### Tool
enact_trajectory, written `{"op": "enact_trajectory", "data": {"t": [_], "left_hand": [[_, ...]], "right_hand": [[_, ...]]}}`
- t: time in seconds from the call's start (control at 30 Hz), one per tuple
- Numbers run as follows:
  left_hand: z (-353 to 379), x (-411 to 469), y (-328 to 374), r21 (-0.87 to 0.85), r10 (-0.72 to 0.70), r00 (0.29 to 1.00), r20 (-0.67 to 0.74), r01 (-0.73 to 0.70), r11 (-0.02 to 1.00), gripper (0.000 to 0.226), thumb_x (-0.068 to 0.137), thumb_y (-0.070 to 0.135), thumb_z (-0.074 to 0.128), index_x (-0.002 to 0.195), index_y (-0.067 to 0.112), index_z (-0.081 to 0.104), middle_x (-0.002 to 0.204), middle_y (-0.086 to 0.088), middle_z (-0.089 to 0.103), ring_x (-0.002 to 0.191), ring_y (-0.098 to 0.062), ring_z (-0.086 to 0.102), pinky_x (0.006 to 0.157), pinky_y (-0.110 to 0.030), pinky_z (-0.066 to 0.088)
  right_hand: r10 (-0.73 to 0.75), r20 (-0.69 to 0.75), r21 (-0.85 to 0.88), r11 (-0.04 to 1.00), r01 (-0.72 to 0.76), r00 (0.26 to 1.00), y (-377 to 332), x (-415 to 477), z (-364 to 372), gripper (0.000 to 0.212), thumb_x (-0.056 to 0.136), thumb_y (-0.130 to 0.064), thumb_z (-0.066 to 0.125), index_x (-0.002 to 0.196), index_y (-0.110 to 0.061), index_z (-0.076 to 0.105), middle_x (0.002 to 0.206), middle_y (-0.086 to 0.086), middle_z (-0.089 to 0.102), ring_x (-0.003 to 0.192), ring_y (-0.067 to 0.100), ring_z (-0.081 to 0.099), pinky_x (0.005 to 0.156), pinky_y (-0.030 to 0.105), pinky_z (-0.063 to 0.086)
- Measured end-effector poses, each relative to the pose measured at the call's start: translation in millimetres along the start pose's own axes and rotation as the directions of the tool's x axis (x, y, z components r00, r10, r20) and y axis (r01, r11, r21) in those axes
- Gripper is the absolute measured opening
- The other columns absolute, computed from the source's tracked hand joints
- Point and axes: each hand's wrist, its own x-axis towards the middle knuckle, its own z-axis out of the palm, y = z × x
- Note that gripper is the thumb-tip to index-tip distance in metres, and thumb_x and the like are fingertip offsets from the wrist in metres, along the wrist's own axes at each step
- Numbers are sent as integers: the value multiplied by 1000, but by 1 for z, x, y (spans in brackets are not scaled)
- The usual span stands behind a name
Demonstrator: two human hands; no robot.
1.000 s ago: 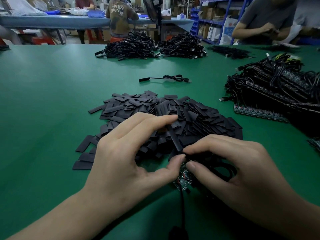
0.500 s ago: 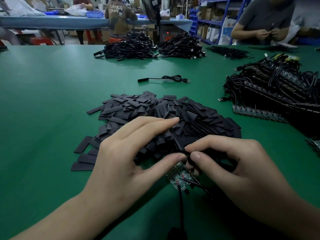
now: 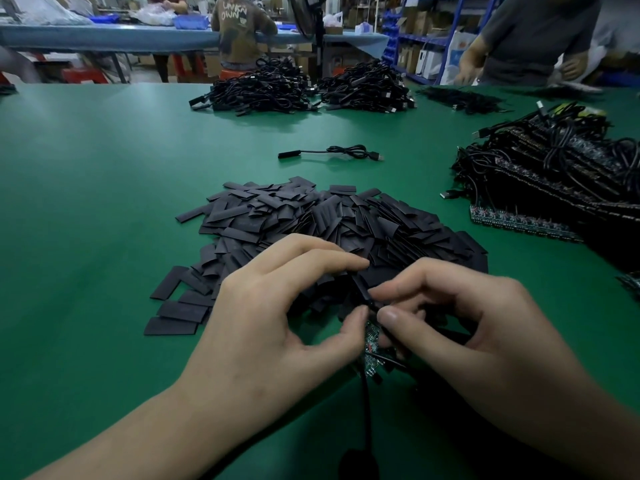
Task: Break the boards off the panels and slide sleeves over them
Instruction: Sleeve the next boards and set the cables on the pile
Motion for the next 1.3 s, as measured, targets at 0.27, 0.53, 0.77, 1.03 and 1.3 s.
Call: {"op": "enact_trajectory", "data": {"t": [0.27,0.53,0.77,1.03,1.3], "left_hand": [[0,-1,7,39,-67,997,-36,69,997,24,73,28,62,94,27,73,92,14,67,89,-5,65,78,-17,49],[0,0,3,29,-51,997,-64,53,998,20,85,20,65,100,22,77,95,16,71,90,1,67,81,-9,46],[-1,1,1,-8,-85,995,58,86,996,50,81,53,74,124,29,68,105,21,68,99,6,64,85,-6,43],[-1,1,-4,-100,-196,977,-84,187,977,40,75,44,80,112,32,73,89,18,72,86,1,70,77,-13,54],[0,2,-11,-225,-305,947,-106,276,935,48,72,56,76,115,34,71,91,15,73,87,-8,72,77,-24,58]], "right_hand": [[-91,-56,-167,983,80,994,4,-1,12,12,90,-39,68,100,-34,72,91,-24,72,83,-10,69,70,12,54],[-11,-56,-83,997,6,998,2,-1,7,2,91,-29,75,93,-29,76,76,-20,74,72,-2,72,65,15,54],[96,-17,98,991,-93,995,6,0,3,8,92,-31,68,94,-31,76,77,-11,76,68,9,73,65,19,56],[9,5,-88,996,-9,1000,-2,0,0,21,84,-31,72,103,-39,71,91,-19,74,87,0,72,74,10,51],[-32,-38,-288,957,20,999,-3,6,-9,18,86,-39,72,102,-40,65,91,-22,71,82,-1,70,70,20,50]]}}
